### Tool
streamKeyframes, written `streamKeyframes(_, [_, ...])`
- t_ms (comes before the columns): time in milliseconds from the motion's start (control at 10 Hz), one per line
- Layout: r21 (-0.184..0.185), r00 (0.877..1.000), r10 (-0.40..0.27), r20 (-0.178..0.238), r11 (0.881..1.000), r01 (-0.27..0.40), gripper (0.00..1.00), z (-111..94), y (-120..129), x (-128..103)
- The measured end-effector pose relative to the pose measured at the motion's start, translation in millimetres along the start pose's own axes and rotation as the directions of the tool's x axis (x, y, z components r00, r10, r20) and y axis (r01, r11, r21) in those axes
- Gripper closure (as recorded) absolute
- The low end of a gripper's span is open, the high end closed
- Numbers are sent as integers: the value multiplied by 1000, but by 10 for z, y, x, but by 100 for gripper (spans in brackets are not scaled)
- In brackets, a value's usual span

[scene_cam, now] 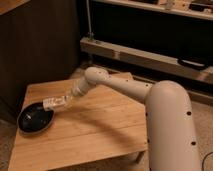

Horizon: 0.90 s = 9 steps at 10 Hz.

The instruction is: Place the bottle in the ceramic bowl

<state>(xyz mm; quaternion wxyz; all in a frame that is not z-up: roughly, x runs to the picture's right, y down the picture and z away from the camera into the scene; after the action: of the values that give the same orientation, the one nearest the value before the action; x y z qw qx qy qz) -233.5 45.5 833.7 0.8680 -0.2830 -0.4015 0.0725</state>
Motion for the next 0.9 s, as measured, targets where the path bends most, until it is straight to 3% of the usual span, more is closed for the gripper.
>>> streamKeyframes(500, [-80,995,-43,87,996,50,100,304,313,-449])
streamKeyframes(900, [-117,993,-69,97,990,80,99,578,381,-688])
